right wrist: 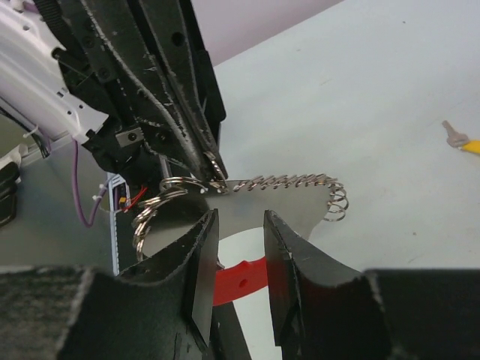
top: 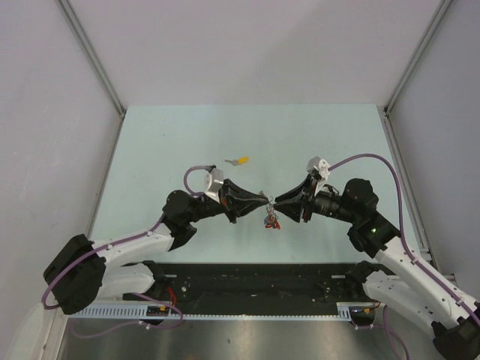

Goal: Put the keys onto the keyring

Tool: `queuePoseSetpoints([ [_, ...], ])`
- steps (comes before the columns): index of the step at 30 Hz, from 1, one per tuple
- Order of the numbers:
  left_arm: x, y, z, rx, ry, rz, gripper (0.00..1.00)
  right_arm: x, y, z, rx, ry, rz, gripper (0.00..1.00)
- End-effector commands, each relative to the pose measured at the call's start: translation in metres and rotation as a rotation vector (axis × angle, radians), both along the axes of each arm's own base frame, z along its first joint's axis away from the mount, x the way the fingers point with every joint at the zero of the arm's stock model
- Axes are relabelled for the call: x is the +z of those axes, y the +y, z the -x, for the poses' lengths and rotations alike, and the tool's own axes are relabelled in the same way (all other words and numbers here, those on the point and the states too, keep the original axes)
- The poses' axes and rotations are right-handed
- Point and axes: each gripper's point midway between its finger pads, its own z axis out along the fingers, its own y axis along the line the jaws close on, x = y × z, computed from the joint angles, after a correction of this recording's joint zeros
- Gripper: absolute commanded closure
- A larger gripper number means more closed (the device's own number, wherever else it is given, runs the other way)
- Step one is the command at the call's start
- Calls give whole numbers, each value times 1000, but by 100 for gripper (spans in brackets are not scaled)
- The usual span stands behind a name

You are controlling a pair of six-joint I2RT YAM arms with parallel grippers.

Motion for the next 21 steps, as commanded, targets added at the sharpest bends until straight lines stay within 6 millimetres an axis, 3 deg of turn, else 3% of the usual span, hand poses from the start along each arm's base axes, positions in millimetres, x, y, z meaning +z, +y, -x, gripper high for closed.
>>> queuePoseSetpoints([
  [1,31,2,6,-17,-65,66,100,36,6,12,102,-135,-59,65],
  [21,34,-8,18,-131,-75,44,100,47,9,14,143,-246,-73,71],
])
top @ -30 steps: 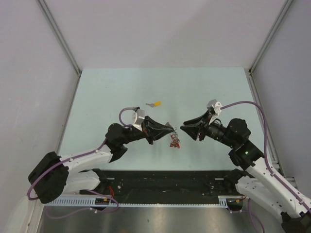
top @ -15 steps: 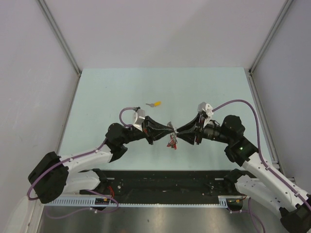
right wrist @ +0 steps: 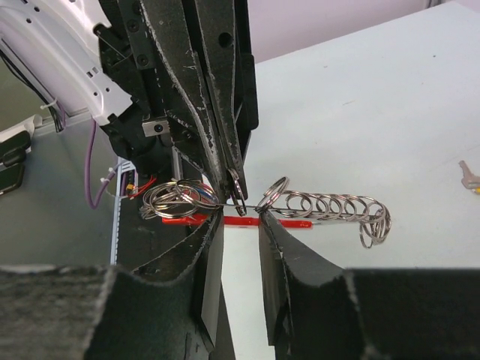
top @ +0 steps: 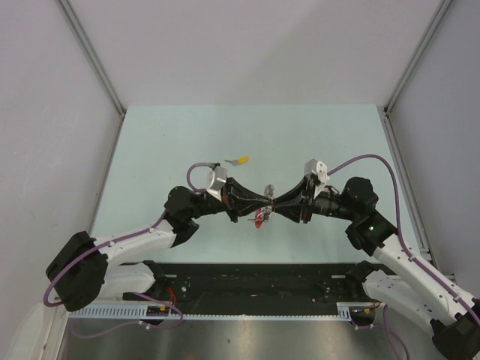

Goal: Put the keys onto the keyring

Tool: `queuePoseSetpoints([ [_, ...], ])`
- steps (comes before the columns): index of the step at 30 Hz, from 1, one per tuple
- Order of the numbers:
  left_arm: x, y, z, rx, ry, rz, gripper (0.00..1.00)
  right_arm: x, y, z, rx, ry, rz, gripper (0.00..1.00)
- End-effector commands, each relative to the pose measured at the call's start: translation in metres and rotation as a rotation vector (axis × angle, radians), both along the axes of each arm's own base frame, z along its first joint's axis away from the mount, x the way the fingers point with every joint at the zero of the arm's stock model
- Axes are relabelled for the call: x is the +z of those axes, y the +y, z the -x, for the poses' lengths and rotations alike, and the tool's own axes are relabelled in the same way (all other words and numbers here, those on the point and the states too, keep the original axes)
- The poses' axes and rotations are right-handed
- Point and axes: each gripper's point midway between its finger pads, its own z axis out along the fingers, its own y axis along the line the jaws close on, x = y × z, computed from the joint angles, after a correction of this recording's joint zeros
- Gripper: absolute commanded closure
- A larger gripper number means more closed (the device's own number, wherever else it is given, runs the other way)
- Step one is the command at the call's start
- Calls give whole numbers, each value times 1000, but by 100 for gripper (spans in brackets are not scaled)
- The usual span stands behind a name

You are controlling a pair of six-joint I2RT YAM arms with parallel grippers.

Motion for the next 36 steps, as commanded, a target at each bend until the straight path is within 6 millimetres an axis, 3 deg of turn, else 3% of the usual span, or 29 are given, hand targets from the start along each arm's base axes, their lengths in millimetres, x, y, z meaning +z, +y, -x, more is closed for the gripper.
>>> queuePoseSetpoints([
  [1,26,-1,9,-54,-57,50,100,37,0,3,21,-127,-68,72],
  [11,17,-6,11,-87,-47,7,100,47,-3,8,28,-156,-92,79],
  [28,19,-2,9,-65,-61,1,100,48,-10,4,-15,-164,-87,74],
  [36,25,-1,9,-62,-57,29,100,41,-7,6,17,-150,-69,84],
])
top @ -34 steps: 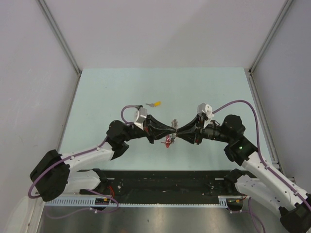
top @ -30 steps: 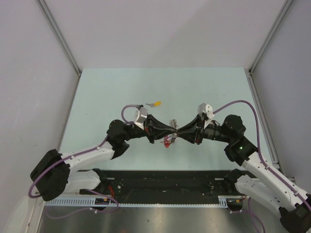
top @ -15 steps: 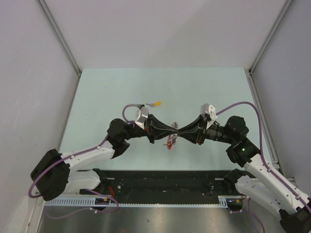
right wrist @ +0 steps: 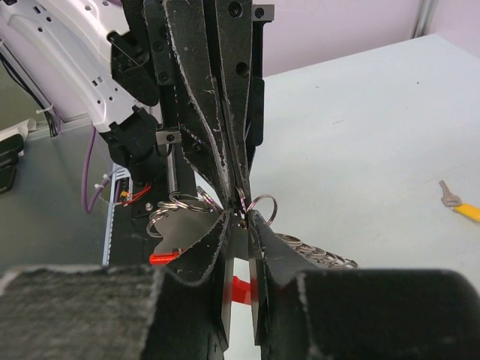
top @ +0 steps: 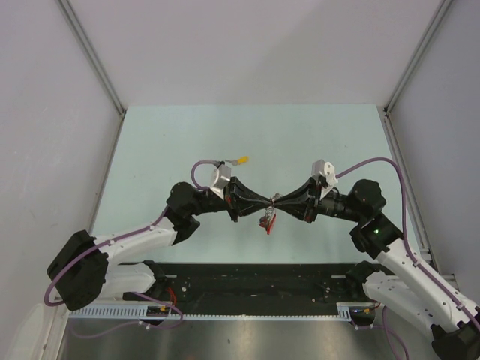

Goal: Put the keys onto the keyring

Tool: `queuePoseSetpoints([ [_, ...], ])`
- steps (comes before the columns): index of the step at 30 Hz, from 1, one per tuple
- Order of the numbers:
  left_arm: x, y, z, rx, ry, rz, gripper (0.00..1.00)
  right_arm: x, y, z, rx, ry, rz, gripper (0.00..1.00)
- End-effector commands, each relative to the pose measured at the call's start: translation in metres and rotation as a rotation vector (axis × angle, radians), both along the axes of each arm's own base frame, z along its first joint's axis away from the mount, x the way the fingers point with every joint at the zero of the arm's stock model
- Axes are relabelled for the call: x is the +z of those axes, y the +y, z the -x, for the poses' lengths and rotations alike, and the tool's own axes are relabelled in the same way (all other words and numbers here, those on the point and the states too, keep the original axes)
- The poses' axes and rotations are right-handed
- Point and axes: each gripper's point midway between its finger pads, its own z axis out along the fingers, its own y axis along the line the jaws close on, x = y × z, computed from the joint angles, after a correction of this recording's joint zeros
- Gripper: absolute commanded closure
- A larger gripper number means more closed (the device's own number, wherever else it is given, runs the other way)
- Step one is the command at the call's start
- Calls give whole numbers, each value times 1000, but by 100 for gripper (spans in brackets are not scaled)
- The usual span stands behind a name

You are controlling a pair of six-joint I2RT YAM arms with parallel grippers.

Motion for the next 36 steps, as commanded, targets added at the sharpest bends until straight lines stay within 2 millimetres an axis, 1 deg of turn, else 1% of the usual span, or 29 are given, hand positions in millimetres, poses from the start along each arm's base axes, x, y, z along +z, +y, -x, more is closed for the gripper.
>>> queuePoseSetpoints([
  [1,26,2,6,-17,-58,73,99,24,2,2,23,-79,-33,84],
  [5,29,3,5,-8,-60,90,100,20,3,3,34,-71,-22,84],
  [8,32,5,5,-6,-63,101,99,17,3,1,27,-65,-12,80],
  [12,35,5,5,-13,-61,108,100,15,3,1,29,-61,-5,80],
  [16,35,5,7,-24,-60,110,100,18,4,2,38,-71,-15,86],
  [17,35,5,7,-25,-57,110,100,18,4,2,41,-72,-16,90],
  [19,36,5,7,-27,-59,111,100,18,4,3,44,-73,-14,94],
  [20,35,5,7,-28,-58,109,100,18,4,3,45,-73,-14,99],
  [27,27,6,4,-28,-59,64,100,21,2,3,32,-88,-20,100],
  [28,22,6,4,-30,-45,40,100,21,2,2,29,-90,-20,100],
  [30,20,8,1,-19,-60,18,98,20,3,1,28,-88,-16,100],
  [31,14,10,1,-19,-43,-16,91,20,2,1,26,-89,-16,100],
  [32,12,11,-1,-13,-71,-39,88,18,2,0,23,-85,-12,100],
  [33,15,13,-5,1,-86,-54,86,17,3,-1,19,-89,-4,100],
  [34,0,14,-6,2,-47,-125,81,17,3,-2,14,-90,0,100],
  [35,2,17,-8,17,-107,-146,78,16,3,-3,10,-85,12,100],
  [36,10,18,-11,30,-133,-160,75,16,3,-5,6,-96,23,100],
])
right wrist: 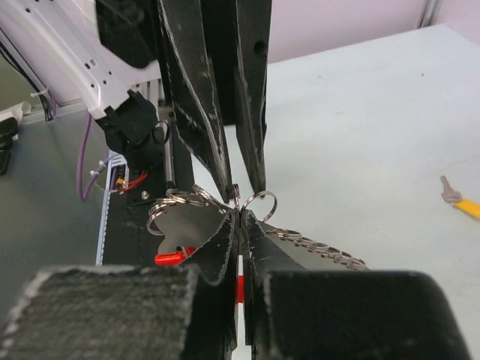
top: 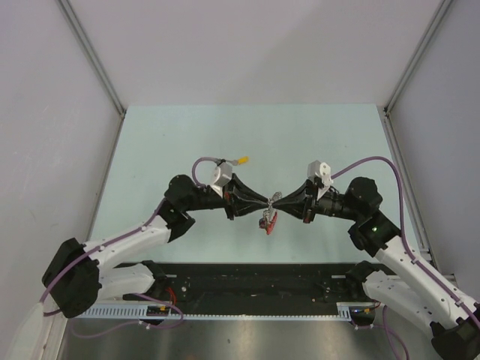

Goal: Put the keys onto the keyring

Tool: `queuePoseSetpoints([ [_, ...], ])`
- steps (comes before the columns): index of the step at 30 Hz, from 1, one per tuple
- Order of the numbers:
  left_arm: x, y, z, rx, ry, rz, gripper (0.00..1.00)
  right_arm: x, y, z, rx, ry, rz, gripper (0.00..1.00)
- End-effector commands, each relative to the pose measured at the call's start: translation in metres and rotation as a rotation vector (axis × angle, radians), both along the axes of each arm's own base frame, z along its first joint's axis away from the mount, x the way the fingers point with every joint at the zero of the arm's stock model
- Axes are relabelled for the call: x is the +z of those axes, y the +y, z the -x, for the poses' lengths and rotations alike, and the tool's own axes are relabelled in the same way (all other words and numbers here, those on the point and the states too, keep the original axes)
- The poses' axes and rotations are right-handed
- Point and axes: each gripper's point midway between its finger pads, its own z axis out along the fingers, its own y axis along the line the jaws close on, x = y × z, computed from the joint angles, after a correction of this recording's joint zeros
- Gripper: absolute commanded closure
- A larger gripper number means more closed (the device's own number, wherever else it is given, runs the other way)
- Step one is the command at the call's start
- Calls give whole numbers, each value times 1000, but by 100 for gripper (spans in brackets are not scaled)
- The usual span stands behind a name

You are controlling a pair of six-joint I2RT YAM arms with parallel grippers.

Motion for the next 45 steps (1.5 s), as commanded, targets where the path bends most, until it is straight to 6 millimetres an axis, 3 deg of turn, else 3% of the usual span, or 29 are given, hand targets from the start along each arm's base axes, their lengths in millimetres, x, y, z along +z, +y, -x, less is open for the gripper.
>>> queuePoseSetpoints([
  [1,3,12,-5,19,-87,-153,70,21,1,-6,-20,-88,-1,100],
  [6,8,21,-15,42,-198,-309,55,14,4,-11,-47,-87,52,100],
  [8,-2,25,-14,27,-198,-374,52,12,7,-12,-50,-96,70,100],
  [12,-6,26,-13,-9,-191,-436,53,7,10,-10,-49,-87,91,100],
  [20,-6,20,-4,-81,-178,-432,73,2,19,-9,-49,-99,129,100],
  [25,-6,19,4,-114,-174,-430,72,0,21,-11,-55,-100,143,100],
  [32,-4,20,10,-137,-170,-412,64,-3,22,-11,-59,-96,151,100],
  [45,-9,11,-1,-95,-137,-404,66,-3,25,-7,-45,-101,155,100],
])
